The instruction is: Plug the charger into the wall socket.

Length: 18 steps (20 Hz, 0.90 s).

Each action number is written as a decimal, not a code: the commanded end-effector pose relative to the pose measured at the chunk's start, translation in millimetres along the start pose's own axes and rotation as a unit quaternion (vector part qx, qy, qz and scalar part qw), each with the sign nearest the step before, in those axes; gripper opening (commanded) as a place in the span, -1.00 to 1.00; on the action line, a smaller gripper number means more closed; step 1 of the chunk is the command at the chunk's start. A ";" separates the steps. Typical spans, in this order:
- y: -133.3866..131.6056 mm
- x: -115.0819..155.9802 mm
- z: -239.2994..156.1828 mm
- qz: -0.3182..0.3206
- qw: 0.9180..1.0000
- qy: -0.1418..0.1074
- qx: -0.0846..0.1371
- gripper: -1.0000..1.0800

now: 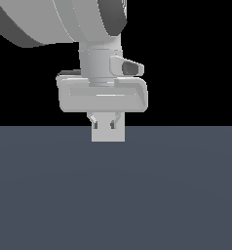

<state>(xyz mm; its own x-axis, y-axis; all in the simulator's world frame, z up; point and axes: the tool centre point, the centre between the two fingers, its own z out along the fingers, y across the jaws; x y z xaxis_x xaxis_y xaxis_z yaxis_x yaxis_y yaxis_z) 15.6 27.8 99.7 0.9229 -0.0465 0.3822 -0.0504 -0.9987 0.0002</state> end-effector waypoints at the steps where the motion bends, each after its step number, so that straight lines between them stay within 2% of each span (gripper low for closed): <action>1: 0.2 3.9 1.4 0.000 1.000 0.000 0.000 -1.00; 11: 0.4 35.2 14.3 0.000 1.000 0.000 0.000 -1.00; 18: 0.1 44.1 18.0 0.000 1.000 0.000 0.000 -1.00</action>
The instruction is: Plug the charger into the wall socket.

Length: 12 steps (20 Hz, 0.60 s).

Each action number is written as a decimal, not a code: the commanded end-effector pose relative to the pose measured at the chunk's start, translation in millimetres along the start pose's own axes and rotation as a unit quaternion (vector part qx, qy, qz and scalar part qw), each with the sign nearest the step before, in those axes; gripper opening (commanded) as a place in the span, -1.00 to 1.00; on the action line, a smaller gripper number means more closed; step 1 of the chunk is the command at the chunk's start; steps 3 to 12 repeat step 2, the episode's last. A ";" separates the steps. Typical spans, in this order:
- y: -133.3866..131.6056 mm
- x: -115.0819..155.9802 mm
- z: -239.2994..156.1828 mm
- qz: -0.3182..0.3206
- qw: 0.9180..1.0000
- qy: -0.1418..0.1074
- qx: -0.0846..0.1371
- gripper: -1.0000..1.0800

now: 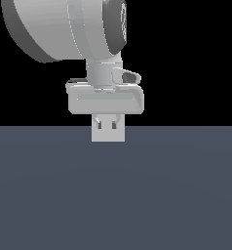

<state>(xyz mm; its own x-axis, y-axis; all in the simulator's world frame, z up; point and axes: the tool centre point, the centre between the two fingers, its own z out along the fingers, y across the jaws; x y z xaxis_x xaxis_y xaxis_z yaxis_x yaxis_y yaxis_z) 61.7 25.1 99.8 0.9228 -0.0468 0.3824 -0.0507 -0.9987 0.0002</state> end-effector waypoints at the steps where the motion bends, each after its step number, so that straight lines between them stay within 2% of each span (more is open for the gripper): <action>1: -0.3 1.3 0.4 0.000 1.000 0.000 0.000 -1.00; 12: -0.4 1.2 0.4 0.000 1.000 0.000 0.000 -1.00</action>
